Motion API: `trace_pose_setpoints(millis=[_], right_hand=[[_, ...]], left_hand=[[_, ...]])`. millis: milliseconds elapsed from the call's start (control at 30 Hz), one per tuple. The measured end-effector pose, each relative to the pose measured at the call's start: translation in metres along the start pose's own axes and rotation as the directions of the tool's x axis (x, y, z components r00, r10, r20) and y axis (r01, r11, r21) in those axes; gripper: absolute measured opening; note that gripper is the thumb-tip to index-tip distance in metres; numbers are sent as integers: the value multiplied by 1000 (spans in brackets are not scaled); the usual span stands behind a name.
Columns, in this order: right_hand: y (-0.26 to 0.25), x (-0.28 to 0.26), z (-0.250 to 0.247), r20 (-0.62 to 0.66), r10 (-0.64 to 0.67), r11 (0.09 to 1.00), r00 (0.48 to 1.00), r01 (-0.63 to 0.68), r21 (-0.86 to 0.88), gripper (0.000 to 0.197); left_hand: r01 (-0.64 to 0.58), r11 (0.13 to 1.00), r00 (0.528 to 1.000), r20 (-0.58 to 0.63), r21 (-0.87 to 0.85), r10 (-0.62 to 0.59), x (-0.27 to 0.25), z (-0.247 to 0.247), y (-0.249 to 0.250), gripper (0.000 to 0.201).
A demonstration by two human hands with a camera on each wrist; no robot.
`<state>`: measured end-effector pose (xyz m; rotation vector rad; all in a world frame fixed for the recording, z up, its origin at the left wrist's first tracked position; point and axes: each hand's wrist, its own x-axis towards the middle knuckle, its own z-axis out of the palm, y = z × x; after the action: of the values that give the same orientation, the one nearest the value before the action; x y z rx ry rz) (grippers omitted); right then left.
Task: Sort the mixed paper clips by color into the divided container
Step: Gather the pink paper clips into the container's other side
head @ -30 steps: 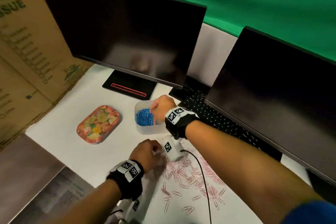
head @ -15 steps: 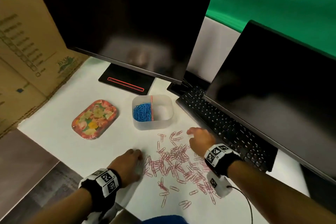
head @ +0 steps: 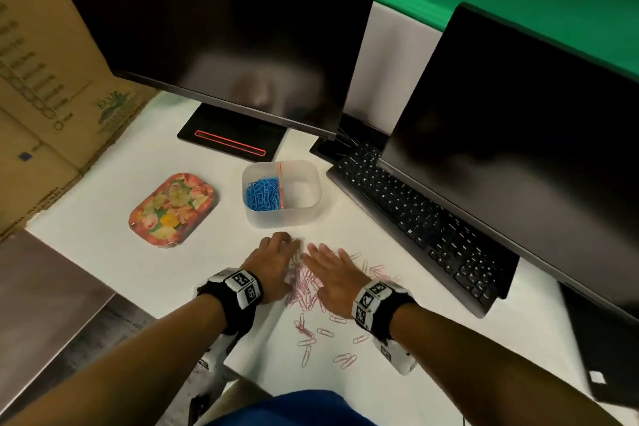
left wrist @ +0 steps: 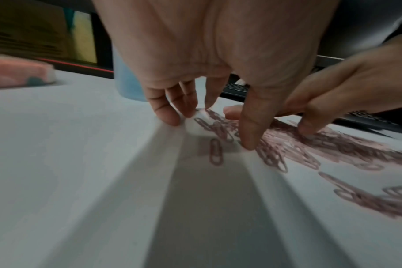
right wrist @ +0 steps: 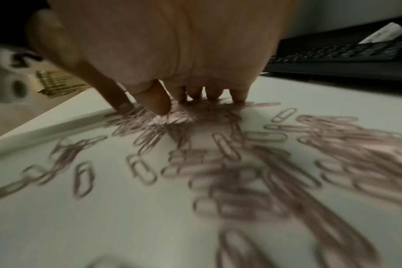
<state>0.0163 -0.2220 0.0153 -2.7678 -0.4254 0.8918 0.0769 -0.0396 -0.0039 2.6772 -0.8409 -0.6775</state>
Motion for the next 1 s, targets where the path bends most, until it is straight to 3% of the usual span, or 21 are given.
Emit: trace_pose_setpoints(millis=[100, 200, 267, 367, 433, 533, 633, 700, 767, 800, 867, 933, 1000], right_hand=[[5, -30, 14, -38, -42, 996, 998, 45, 76, 67], [27, -55, 21, -161, 102, 981, 982, -72, 182, 69], [47, -62, 24, -175, 298, 935, 939, -249, 255, 72], [64, -64, 30, -108, 469, 853, 877, -418, 311, 73], [61, -63, 34, -85, 447, 866, 891, -407, 289, 73], [40, -61, 37, -90, 317, 929, 944, -290, 228, 71], [19, -63, 43, -72, 165, 972, 984, -150, 180, 70], [16, -71, 48, -78, 111, 964, 991, -88, 250, 69], [22, -86, 49, -179, 163, 918, 970, -83, 389, 67], [29, -95, 49, -227, 251, 883, 941, -127, 451, 67], [45, -113, 53, -241, 488, 775, 839, -290, 561, 73], [55, -126, 61, -164, 629, 669, 760, -422, 612, 79], [50, -130, 72, -91, 629, 684, 772, -494, 536, 82]], left_hand=[[-174, 985, 982, 75, 4, 173, -2, 4, 10, 73], [-302, 950, 944, 114, -78, 309, -10, 14, 15, 69], [-239, 959, 969, 31, -152, 246, -15, 13, 14, 68], [2, 987, 1000, -25, -159, -6, -23, 3, 7, 79], [90, 993, 994, 64, -76, -85, -25, -1, -1, 102], [33, 996, 990, 131, 78, -43, -15, 0, -6, 121], [-117, 982, 986, 137, 152, 96, -2, 0, 4, 110], [-242, 965, 960, 170, 99, 223, 1, 4, 14, 93], [-313, 949, 932, 188, -20, 311, -3, 8, 20, 74], [-306, 951, 933, 183, -51, 310, -5, 9, 18, 71], [-211, 977, 972, 102, -23, 212, -10, 5, 7, 79], [-42, 997, 998, 53, 62, 39, -16, 0, -9, 100], [52, 989, 991, 114, 135, -68, -23, -3, -18, 116]])
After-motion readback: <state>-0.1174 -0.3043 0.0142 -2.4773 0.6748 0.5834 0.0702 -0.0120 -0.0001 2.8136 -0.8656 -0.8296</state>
